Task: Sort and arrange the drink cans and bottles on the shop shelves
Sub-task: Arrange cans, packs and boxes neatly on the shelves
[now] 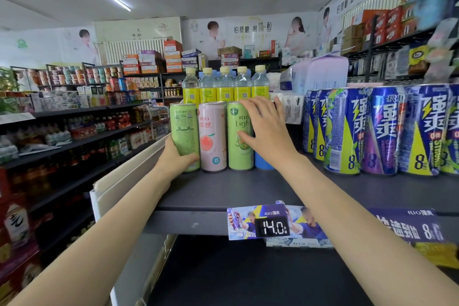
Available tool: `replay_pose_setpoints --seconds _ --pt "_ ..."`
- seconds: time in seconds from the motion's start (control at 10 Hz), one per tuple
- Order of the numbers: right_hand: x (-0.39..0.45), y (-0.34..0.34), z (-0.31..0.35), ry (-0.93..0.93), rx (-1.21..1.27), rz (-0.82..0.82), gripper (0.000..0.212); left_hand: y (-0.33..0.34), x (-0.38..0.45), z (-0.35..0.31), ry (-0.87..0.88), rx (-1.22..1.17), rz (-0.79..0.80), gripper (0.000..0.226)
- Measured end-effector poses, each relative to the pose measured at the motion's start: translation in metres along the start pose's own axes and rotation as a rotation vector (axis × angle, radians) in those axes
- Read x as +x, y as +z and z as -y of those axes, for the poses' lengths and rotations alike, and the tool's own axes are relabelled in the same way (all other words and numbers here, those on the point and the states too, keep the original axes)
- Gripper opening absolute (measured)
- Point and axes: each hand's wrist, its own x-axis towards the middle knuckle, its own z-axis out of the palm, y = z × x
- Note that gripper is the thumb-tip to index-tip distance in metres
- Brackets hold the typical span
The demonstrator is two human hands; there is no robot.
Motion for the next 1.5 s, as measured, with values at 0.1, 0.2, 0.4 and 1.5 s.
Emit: replay_pose_setpoints --seconds 0.1,0.2,0.4,1.5 --pt "0.000 -0.001 0.000 0.003 -0.009 0.011 0.065 0.000 0.000 0.001 0.015 0.102 -0.003 0.079" --pt "0.000 -0.001 0.001 0.002 -0.012 0.007 0.065 0.000 -0.002 -0.001 -0.002 0.355 -0.083 0.092" --pt "0.000 0.002 0.000 -0.002 -0.004 -0.019 0.064 0.002 -0.010 -0.009 -0.008 0.002 0.044 0.073" --pt "0.001 -0.005 -0.019 0.274 0.319 0.002 0.079 0.016 -0.043 -0.038 0.126 0.349 -0.213 0.030"
